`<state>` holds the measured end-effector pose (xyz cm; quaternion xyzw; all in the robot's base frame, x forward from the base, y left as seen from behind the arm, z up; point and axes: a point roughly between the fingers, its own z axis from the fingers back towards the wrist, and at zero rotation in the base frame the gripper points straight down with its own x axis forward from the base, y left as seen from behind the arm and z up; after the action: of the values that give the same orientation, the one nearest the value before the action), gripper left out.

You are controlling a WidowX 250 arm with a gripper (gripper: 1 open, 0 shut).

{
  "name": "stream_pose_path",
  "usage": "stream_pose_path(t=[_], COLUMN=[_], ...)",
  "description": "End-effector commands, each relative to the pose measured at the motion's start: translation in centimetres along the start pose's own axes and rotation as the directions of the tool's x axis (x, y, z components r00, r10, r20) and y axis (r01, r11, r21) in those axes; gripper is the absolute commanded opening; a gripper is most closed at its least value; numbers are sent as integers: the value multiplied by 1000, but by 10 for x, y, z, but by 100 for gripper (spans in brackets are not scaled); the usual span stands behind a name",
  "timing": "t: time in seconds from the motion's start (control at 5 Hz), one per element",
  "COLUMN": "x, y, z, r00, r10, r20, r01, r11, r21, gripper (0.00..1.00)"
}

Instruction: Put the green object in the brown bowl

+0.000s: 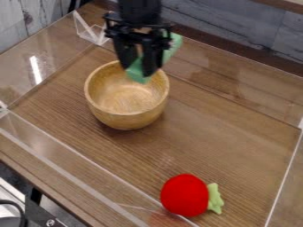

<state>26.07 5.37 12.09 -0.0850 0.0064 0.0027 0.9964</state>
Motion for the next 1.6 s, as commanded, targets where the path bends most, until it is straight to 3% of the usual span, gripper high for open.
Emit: stream_pose_path(t=[0.0,0.2,0.6,0.8,1.0,1.2,1.4], x=[-12,-11,6,15,23,22,23], y=[16,26,30,32,24,21,18], z=[9,-3,-31,-36,-20,-28,-32], r00=[998,998,983,973,970,971,971], r10=[-32,8,142,180,185,186,190], r20=[52,67,114,141,159,150,148], r01=[30,-11,-152,-194,-201,-203,-207], r11=[999,999,985,977,975,974,973], r21=[29,41,78,93,97,102,105], gripper=[0,0,0,0,0,100,100])
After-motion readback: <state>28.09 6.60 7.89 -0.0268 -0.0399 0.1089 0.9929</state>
